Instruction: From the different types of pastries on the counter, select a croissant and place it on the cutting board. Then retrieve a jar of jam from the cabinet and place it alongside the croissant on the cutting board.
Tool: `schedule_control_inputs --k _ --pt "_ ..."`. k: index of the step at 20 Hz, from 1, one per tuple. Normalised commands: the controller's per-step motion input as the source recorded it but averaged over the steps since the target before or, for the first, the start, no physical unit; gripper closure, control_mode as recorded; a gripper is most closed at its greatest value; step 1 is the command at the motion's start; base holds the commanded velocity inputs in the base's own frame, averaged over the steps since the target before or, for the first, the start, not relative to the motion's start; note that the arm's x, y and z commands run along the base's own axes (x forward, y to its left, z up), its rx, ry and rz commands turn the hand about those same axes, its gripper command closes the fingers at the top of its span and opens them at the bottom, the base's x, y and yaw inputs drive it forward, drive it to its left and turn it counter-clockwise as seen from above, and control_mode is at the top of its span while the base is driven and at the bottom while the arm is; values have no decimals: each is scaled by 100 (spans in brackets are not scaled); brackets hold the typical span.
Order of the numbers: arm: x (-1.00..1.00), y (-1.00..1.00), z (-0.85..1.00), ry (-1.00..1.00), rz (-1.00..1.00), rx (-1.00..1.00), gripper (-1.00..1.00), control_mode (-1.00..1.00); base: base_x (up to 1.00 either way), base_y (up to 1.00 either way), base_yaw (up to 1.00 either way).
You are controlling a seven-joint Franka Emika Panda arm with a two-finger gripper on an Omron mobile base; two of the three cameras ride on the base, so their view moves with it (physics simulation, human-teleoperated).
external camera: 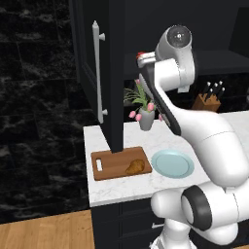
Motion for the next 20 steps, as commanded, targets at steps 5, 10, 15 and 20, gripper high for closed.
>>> schedule_control_inputs --k 5,10,15,20 --pt "19 0 -8 -3 0 0 -100 -100 0 0 0" --pt "30 0 1 0 0 6 -100 -100 0 0 0" --pt "2 0 5 0 0 5 -100 -100 0 0 0" --pt "0 0 0 0 0 2 -100 -100 0 0 0"
